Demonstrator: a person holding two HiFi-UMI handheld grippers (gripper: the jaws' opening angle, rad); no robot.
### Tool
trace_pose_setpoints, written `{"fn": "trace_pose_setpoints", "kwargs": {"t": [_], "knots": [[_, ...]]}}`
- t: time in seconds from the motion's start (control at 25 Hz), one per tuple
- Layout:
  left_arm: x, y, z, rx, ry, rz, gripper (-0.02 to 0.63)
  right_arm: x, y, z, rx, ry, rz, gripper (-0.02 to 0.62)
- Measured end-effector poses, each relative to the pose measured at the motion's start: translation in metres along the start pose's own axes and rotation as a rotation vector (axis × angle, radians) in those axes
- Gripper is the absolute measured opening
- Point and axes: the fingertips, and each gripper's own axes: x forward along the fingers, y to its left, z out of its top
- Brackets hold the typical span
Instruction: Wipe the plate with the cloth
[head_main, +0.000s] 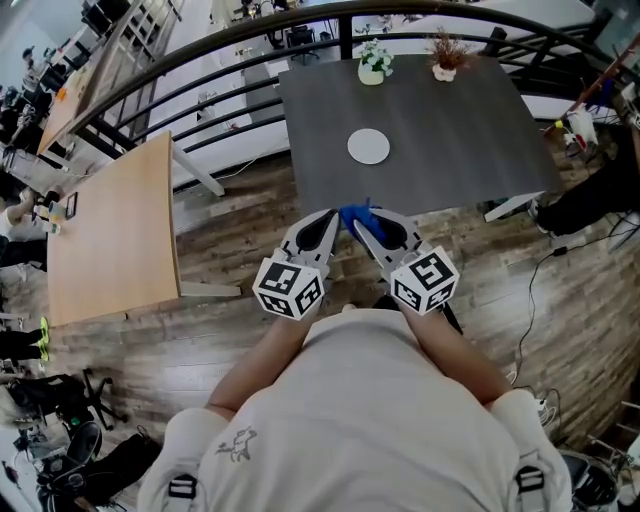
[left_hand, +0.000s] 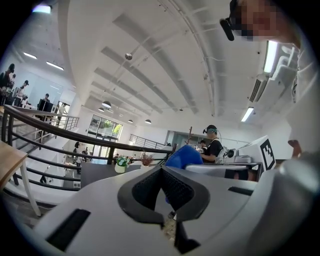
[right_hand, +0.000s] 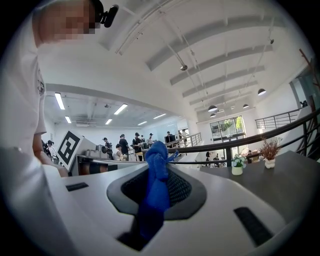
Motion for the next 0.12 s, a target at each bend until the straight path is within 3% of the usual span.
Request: {"fn": "trace_pose_setpoints", "kwargs": {"t": [0.12], "knots": [[-0.0034, -0.0007, 0.0005, -0.002, -0.001, -0.004, 0.006, -0.0005, 0.0045, -0.0005, 0.001, 0.003, 0.003, 0.066]]}}
